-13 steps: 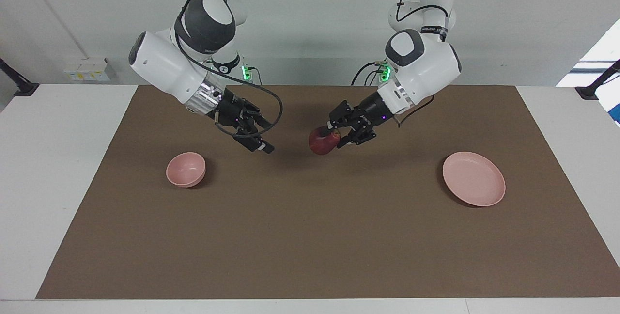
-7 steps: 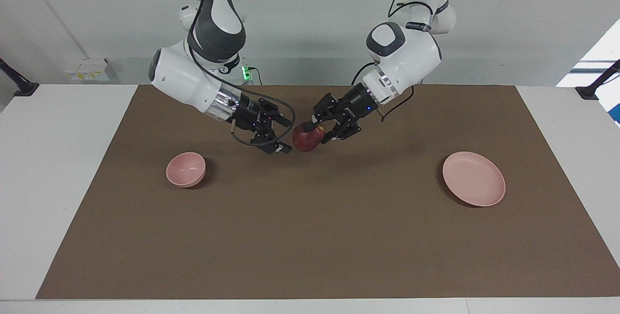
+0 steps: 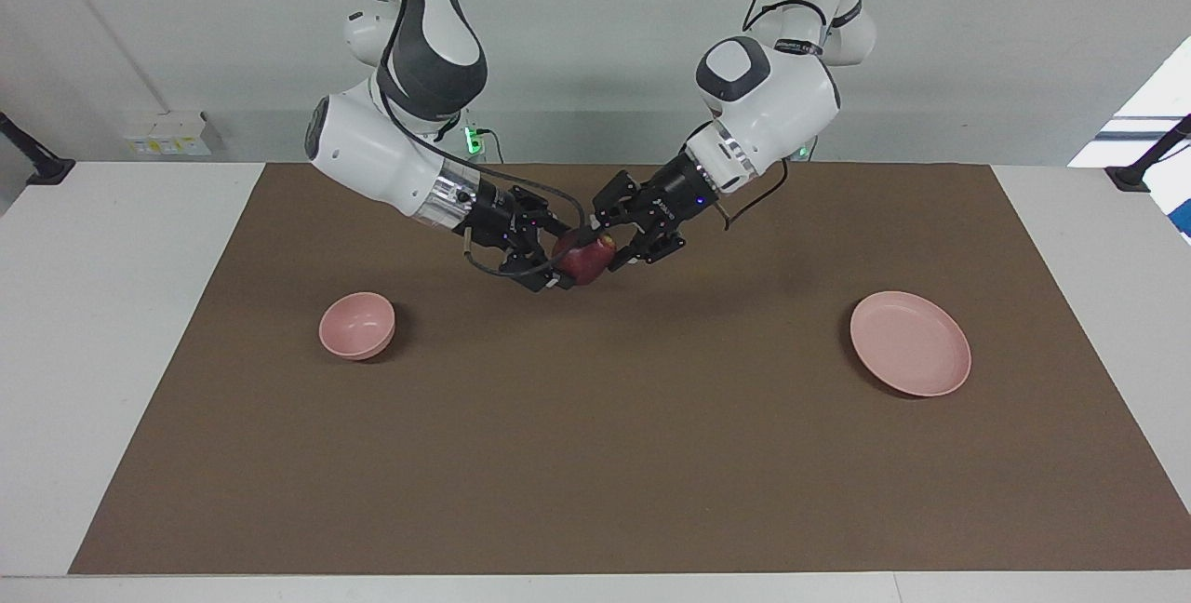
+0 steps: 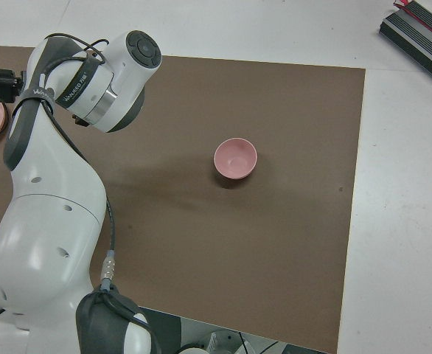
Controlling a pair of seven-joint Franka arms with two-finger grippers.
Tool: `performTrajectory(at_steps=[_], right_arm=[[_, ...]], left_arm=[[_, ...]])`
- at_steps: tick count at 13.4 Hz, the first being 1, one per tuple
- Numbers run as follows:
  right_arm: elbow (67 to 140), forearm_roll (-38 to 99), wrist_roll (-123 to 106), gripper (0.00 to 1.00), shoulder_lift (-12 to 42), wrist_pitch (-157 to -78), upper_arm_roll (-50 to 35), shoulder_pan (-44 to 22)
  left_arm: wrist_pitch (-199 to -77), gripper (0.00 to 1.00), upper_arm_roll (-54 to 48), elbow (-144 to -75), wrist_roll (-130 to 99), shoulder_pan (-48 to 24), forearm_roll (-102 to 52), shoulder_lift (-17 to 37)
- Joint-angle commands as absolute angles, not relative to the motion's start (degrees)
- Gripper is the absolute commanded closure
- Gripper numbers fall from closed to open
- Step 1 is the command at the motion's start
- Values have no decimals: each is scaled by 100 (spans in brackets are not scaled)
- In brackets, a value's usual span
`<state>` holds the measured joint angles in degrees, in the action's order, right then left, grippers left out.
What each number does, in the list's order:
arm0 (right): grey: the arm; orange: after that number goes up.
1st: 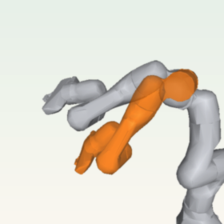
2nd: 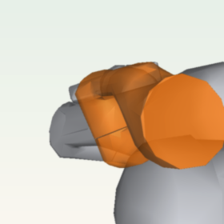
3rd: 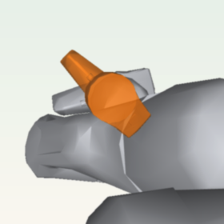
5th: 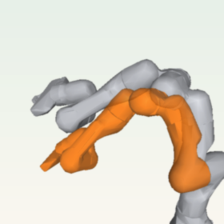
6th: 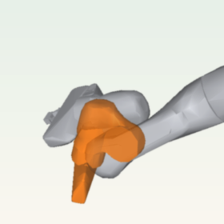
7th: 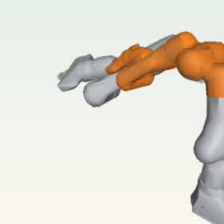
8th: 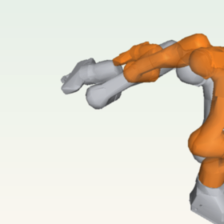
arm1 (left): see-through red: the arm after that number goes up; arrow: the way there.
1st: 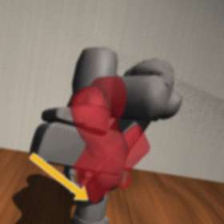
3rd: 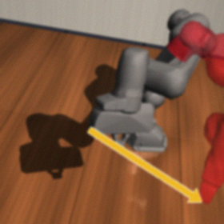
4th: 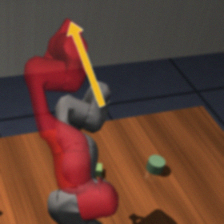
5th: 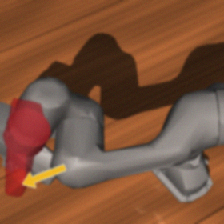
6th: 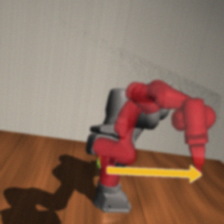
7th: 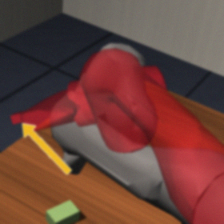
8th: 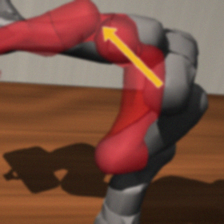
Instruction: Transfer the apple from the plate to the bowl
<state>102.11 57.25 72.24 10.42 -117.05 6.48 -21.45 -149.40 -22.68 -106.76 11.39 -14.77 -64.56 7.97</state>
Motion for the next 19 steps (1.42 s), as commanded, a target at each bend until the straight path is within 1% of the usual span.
performTrajectory(at_steps=[1, 2, 3, 4, 5, 7, 10, 11, 12, 14, 17, 19], right_arm=[[10257, 5889, 7137, 0, 1011, -11707, 615, -2136], [10257, 5889, 7076, 8, 1011, -11690, 615, -2136], [10257, 5897, 7023, 39, 1011, -11672, 615, -2127], [10257, 5932, 7014, 73, 1011, -11663, 615, -2127], [10248, 6063, 6953, 100, 1011, -11637, 624, -2101], [10187, 6082, 6716, 100, 1028, -11392, 624, -2004], [10178, 6082, 6355, 100, 1011, -11066, 633, -1802], [10160, 6073, 6320, 100, 1002, -10987, 642, -1732], [10117, 6038, 6180, 100, 1002, -10873, 642, -1644], [10116, 5985, 5934, 100, 941, -10601, 668, -1434], [10064, 5697, 5547, 100, 897, -10161, 686, -1100], [10028, 4690, 4987, 100, 826, -9915, 686, -897]], left_arm=[[-15056, 100, -2215, -10582, 1037, -1591, -6548, 835], [-15021, 100, -2215, -10582, 1028, -1591, -6548, 835], [-15012, 100, -2215, -10582, 1037, -1591, -6548, 835], [-15003, 100, -2215, -10591, 1028, -1591, -6548, 835], [-15003, 100, -2215, -10591, 1028, -1591, -6548, 835], [-14994, 93, -2215, -10591, 1028, -1582, -6548, 835], [-15003, 74, -2215, -10608, 1011, -1591, -6548, 826], [-15003, 63, -2215, -10608, 993, -1591, -6548, 809], [-15029, 41, -2215, -10608, 1002, -1591, -6539, 800], [-15073, 1, -2197, -10608, 1002, -1582, -6530, 800], [-15056, 0, -2180, -10635, 993, -1529, -6372, 800], [-14994, 0, -2153, -10661, 1002, -1477, -6233, 800]])
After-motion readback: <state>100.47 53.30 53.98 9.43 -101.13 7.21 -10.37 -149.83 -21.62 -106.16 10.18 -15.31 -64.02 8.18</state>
